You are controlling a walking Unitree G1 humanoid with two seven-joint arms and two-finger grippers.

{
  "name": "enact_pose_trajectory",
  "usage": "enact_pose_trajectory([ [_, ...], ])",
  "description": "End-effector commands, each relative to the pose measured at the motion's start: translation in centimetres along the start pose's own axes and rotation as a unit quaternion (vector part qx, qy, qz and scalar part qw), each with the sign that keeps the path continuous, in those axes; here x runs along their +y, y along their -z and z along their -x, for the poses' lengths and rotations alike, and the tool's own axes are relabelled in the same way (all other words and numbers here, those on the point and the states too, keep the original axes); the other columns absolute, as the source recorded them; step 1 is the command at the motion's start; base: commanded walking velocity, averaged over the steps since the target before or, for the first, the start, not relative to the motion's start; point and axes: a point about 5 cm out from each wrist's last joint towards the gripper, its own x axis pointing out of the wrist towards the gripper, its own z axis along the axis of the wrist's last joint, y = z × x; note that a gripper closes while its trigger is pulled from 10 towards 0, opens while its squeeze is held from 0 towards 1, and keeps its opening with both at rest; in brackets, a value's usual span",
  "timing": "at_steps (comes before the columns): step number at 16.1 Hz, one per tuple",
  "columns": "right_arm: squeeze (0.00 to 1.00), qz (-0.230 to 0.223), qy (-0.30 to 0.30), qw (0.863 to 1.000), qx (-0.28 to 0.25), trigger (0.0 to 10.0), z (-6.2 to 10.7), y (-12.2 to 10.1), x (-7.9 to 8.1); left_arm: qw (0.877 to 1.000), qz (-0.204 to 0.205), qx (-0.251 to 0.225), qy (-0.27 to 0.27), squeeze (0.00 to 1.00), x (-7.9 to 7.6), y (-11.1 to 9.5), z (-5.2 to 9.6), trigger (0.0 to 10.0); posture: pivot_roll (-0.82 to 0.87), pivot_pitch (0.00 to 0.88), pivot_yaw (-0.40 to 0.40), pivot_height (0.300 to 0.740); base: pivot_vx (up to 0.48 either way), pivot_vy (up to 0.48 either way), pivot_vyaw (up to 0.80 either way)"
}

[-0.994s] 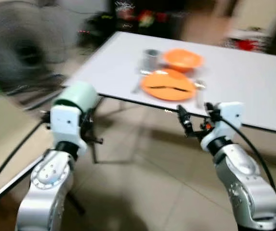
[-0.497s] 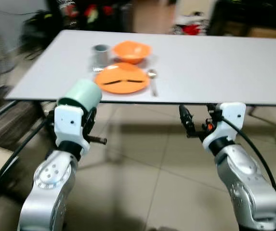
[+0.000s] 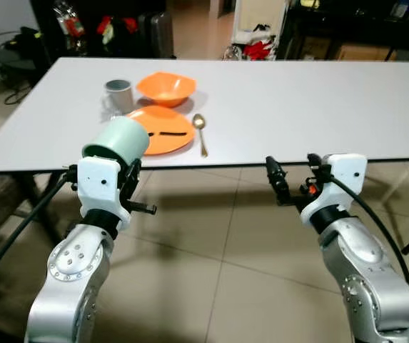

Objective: Setting the table

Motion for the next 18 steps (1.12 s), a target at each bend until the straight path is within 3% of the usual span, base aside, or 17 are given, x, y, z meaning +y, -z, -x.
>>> enact_pose_trajectory([
  [1, 0.0, -0.007, 0.005, 1.0, 0.004, 10.0, 0.15, 0.04, -0.19, 1.0, 0.002, -0.004, 0.013, 0.0, -0.3, -0.14, -0.04, 10.0, -0.06, 0.0, -0.001, 0.74, 0.296, 0.0, -0.8],
  [5, 0.0, -0.008, 0.008, 1.0, 0.003, 10.0, 0.46, 0.01, -0.21, 1.0, 0.005, -0.006, 0.024, 0.0, -0.55, -0.18, -0.07, 10.0, -0.07, 0.0, 0.001, 0.74, 0.297, 0.0, 0.0],
  [18, 0.0, -0.017, 0.018, 1.0, 0.002, 10.0, 1.07, -0.05, -0.12, 0.999, -0.001, -0.007, 0.047, 0.0, -1.03, -0.16, -0.44, 10.0, -0.08, 0.0, 0.012, 0.74, 0.3, 0.0, -0.8],
])
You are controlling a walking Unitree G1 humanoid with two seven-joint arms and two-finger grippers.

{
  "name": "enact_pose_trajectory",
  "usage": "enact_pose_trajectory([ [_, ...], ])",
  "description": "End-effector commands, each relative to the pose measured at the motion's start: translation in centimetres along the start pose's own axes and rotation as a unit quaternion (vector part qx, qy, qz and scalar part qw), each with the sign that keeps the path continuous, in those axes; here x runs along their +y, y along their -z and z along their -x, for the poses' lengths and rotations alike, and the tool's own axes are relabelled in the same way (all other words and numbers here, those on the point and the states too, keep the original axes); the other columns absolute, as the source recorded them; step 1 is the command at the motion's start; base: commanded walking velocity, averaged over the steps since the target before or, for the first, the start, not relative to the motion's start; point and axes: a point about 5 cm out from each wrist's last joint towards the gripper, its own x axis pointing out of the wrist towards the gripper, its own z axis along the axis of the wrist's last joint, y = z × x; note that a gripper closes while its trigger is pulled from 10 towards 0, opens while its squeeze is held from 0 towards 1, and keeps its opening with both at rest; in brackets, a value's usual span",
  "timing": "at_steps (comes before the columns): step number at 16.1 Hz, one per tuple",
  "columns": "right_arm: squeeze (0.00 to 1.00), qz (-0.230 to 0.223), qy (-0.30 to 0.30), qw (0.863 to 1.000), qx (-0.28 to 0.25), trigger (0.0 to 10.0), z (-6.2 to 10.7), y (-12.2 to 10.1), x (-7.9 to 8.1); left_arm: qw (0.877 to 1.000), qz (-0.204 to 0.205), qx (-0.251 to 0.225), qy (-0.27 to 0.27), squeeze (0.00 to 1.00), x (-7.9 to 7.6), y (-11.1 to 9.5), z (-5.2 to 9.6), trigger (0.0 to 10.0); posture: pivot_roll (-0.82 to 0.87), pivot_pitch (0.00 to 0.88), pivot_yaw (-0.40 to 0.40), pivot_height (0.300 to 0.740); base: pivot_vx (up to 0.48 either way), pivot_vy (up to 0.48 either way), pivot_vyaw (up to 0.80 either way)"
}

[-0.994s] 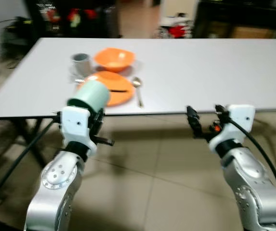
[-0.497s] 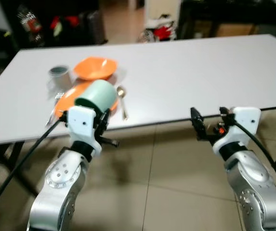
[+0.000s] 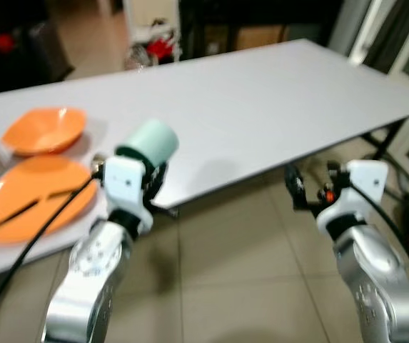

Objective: Setting the table

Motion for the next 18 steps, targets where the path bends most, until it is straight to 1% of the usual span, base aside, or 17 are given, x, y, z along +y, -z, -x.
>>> enact_pose_trajectory([
  [1, 0.0, -0.004, -0.016, 1.0, -0.01, 10.0, -0.07, -0.49, 0.83, 1.0, -0.01, -0.006, -0.016, 0.0, 0.88, -0.34, 0.24, 10.0, -0.08, 0.0, 0.012, 0.74, 0.304, 0.0, -0.8],
  [5, 0.0, -0.001, -0.015, 1.0, -0.008, 10.0, 0.0, -0.32, 0.88, 1.0, -0.012, -0.007, -0.012, 0.0, 0.93, -0.38, 0.03, 10.0, -0.08, 0.0, 0.018, 0.74, 0.3, 0.0, -0.71],
  [18, 0.0, 0.005, -0.021, 1.0, -0.007, 10.0, -0.19, -0.16, 0.97, 1.0, -0.019, -0.011, -0.016, 0.0, 1.16, -0.49, -0.37, 10.0, -0.07, 0.0, 0.011, 0.74, 0.302, 0.0, 0.0],
])
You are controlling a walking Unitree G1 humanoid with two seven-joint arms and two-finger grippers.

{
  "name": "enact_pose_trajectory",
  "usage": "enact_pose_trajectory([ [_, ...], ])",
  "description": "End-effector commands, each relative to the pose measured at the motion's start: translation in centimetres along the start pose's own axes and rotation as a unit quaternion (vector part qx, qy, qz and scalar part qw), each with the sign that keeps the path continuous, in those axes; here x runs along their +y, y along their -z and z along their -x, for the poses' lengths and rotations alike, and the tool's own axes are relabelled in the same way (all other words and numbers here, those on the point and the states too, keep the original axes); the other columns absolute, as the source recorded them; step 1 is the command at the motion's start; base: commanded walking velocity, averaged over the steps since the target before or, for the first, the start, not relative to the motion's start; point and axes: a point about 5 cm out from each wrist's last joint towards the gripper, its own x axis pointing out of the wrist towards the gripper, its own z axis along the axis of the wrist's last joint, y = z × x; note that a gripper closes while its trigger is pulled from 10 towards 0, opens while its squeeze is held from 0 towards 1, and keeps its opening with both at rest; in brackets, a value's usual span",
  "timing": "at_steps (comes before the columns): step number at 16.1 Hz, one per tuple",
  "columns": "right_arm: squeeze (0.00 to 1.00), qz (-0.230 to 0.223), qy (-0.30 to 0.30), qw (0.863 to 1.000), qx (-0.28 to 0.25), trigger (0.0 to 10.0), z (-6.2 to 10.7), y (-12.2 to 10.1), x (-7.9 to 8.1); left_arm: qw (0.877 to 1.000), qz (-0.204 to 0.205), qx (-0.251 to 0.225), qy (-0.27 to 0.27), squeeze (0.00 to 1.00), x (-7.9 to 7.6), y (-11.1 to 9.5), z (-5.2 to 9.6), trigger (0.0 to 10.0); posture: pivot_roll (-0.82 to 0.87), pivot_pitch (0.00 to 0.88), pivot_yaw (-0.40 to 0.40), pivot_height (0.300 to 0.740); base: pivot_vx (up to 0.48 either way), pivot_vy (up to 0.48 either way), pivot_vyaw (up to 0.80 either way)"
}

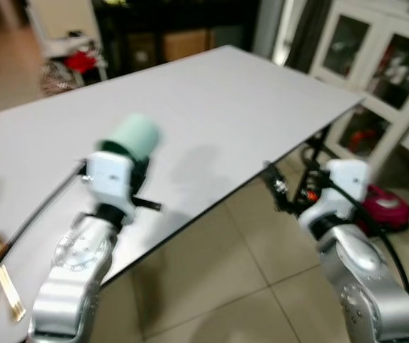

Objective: Setting the table

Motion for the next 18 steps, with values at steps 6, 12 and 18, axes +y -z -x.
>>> enact_pose_trajectory([
  [6, 0.0, 0.012, 0.009, 1.0, -0.006, 10.0, 0.2, 0.1, -0.8, 1.0, -0.001, -0.015, 0.019, 0.0, -0.8, -0.5, -0.6, 10.0, -0.07, 0.0, 0.018, 0.74, 0.308, 0.0, 0.0],
  [12, 0.0, 0.035, -0.02, 0.999, -0.001, 10.0, 0.2, 0.2, -0.4, 1.0, -0.003, -0.012, 0.013, 0.0, -0.7, -0.3, -0.7, 10.0, -0.07, 0.0, 0.016, 0.74, 0.306, 0.0, 0.0],
  [18, 0.0, 0.06, -0.051, 0.997, 0.012, 10.0, 0.3, 0.6, 0.3, 1.0, -0.005, -0.007, 0.007, 0.0, -0.6, -0.2, -0.4, 10.0, -0.07, 0.0, 0.012, 0.74, 0.306, 0.0, 0.4],
])
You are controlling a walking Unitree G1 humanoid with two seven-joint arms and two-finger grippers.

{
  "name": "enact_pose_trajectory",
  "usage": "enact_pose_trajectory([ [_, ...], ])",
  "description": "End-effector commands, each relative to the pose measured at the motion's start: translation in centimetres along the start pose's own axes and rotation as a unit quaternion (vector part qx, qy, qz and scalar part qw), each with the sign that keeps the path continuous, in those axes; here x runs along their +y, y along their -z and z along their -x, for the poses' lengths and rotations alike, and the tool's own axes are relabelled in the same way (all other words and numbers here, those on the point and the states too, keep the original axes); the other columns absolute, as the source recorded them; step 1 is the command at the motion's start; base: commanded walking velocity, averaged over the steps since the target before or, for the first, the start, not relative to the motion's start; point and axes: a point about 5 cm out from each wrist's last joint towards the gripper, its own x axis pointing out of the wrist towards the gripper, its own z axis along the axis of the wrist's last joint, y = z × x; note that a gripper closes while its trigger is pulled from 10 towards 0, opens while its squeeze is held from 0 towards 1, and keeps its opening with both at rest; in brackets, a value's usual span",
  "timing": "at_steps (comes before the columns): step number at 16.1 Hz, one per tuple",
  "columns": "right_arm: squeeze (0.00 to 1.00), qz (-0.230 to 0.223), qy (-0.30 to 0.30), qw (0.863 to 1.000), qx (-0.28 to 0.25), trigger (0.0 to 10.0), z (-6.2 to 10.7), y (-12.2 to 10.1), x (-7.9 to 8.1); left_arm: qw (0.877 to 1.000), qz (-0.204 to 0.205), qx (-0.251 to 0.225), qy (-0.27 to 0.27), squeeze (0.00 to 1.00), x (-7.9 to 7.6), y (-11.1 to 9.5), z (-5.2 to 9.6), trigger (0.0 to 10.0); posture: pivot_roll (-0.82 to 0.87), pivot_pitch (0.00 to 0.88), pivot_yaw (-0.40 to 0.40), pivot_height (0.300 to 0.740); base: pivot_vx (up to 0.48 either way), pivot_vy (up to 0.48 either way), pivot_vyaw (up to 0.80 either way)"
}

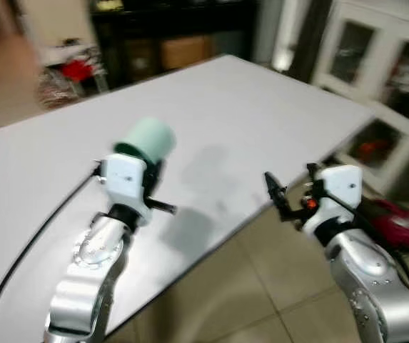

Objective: Setting the table

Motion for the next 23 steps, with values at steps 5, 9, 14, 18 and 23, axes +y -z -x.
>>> enact_pose_trajectory([
  [5, 0.0, 0.009, -0.065, 0.998, -0.018, 10.0, -0.8, -1.0, 1.4, 0.997, -0.07, 0.008, -0.015, 0.0, 2.3, -1.2, -0.1, 10.0, -0.05, 0.0, 0.019, 0.74, 0.056, 0.0, 0.12],
  [9, 0.0, 0.049, -0.134, 0.99, -0.013, 10.0, -1.0, -1.5, 1.8, 0.982, -0.174, 0.049, 0.054, 0.0, 3.7, -1.6, -2.4, 10.0, -0.05, 0.0, 0.05, 0.74, 0.0, 0.0, 0.0],
  [14, 0.0, 0.094, -0.213, 0.973, 0.006, 10.0, -1.3, -2.1, 1.4, 0.936, -0.276, 0.143, 0.163, 0.0, 5.5, -2.1, -7.8, 10.0, -0.07, 0.0, 0.117, 0.74, 0.0, 0.0, 0.0],
  [18, 0.0, 0.129, -0.264, 0.956, 0.017, 10.0, -1.4, -3.3, 0.6, 0.891, -0.323, 0.216, 0.235, 0.0, 7.2, -3.5, -10.9, 10.0, -0.08, 0.0, 0.131, 0.74, 0.0, 0.0, 0.0],
  [23, 0.0, 0.146, -0.312, 0.938, 0.05, 10.0, -0.7, -3.1, 0.2, 0.779, -0.435, 0.373, 0.255, 0.0, 10.3, -5.3, -12.1, 10.0, -0.09, 0.0, 0.136, 0.74, 0.0, 0.0, 0.0],
])
